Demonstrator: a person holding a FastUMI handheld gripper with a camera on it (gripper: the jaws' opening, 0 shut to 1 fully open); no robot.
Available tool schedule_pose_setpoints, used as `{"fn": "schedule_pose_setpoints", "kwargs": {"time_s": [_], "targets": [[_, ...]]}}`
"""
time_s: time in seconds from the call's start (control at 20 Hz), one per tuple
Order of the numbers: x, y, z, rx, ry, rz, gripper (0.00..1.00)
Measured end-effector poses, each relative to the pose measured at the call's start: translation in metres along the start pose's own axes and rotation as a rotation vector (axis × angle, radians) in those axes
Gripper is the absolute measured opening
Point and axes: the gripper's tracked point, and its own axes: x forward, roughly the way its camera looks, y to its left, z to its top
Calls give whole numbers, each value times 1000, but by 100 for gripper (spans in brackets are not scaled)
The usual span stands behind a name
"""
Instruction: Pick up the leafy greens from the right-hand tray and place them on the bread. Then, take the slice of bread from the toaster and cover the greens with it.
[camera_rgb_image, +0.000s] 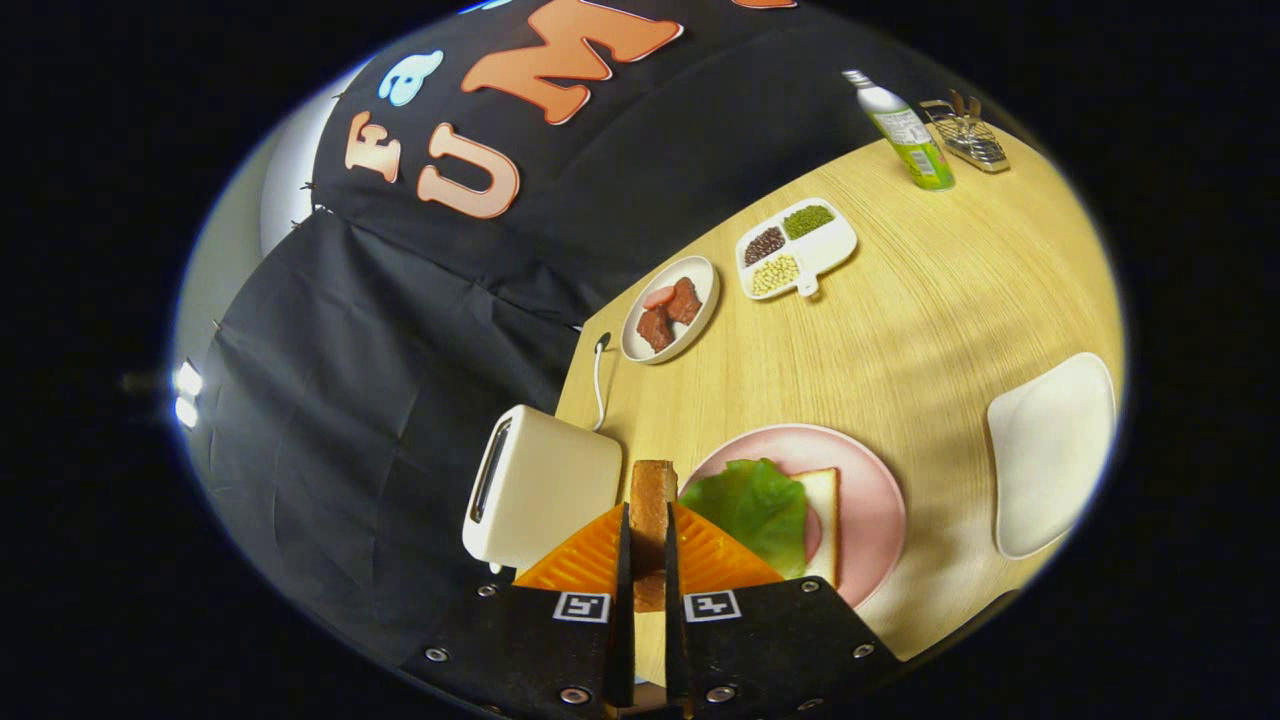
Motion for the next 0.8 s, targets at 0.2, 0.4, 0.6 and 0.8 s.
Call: {"fn": "schedule_pose_setpoints", "kwargs": {"time_s": [0.2,0.4,0.6,0.8], "targets": [[3,-21,-7,38,14,-18,13],[2,-43,-6,1,-9,-72,13],[7,-58,-14,-24,1,-110,13],[7,-62,-13,-58,-16,-118,13]]}}
